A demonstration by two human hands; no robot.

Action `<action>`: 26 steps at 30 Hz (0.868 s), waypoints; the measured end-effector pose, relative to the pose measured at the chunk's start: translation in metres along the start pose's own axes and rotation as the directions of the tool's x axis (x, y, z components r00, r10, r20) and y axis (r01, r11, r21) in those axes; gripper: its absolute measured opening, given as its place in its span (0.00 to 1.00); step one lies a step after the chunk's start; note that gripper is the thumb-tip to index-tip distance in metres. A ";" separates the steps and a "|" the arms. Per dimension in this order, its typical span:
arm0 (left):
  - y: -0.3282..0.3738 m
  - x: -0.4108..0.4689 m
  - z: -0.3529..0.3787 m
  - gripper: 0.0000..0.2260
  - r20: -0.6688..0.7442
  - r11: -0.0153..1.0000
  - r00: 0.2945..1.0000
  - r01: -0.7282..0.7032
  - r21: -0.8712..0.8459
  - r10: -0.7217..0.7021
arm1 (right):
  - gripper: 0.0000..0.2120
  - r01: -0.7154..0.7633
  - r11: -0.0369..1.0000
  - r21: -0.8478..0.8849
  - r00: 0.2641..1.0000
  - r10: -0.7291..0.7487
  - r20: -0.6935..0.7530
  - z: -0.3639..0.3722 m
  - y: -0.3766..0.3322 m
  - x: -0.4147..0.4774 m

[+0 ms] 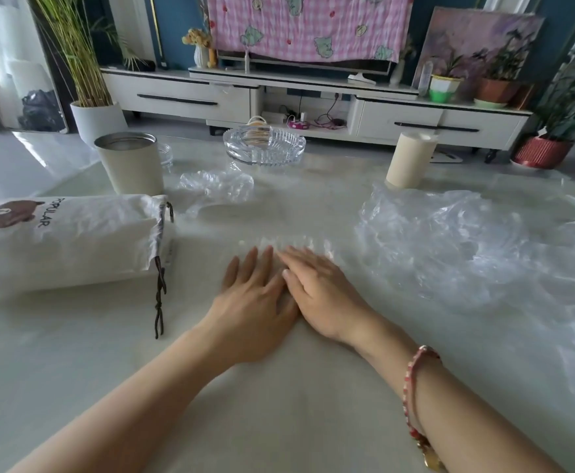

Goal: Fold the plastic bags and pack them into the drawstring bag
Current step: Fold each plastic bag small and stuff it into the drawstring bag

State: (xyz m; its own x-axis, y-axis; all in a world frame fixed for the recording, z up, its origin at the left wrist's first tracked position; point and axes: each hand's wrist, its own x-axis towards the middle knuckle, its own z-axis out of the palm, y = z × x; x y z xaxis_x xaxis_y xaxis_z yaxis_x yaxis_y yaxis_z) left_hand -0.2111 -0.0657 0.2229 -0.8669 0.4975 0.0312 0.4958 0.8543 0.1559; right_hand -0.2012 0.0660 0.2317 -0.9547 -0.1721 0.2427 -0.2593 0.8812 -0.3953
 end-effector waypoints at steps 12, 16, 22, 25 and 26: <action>-0.017 -0.006 -0.012 0.32 -0.215 0.968 0.975 0.002 -0.252 -0.058 | 0.17 -0.177 0.912 0.369 0.983 0.180 0.027 -0.030 0.024 -0.018; -0.025 -0.008 -0.024 0.09 -0.465 0.930 0.884 -0.134 -0.342 -0.043 | 0.16 -0.095 0.960 0.265 0.963 0.021 0.267 -0.052 0.023 -0.039; -0.021 -0.013 -0.028 0.10 -0.212 0.894 0.977 -0.078 -0.442 -0.020 | 0.03 -0.053 0.997 0.048 0.991 0.047 0.125 -0.037 0.023 -0.033; -0.024 -0.012 -0.027 0.25 -0.079 0.917 0.994 -0.104 -0.384 0.080 | 0.03 -0.067 0.998 -0.004 0.996 0.067 0.066 -0.032 0.021 -0.032; -0.027 -0.012 -0.026 0.27 -0.037 0.934 0.992 -0.125 -0.333 0.120 | 0.03 -0.067 0.998 -0.009 0.997 0.067 0.050 -0.031 0.021 -0.032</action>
State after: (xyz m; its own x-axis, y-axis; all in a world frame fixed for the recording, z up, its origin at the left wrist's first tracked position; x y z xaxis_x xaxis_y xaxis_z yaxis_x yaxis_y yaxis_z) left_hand -0.2159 -0.0985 0.2438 -0.8027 0.5902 0.0860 0.5548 0.6859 0.4710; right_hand -0.1716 0.1033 0.2429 -0.9760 -0.1342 0.1713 -0.1938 0.8945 -0.4030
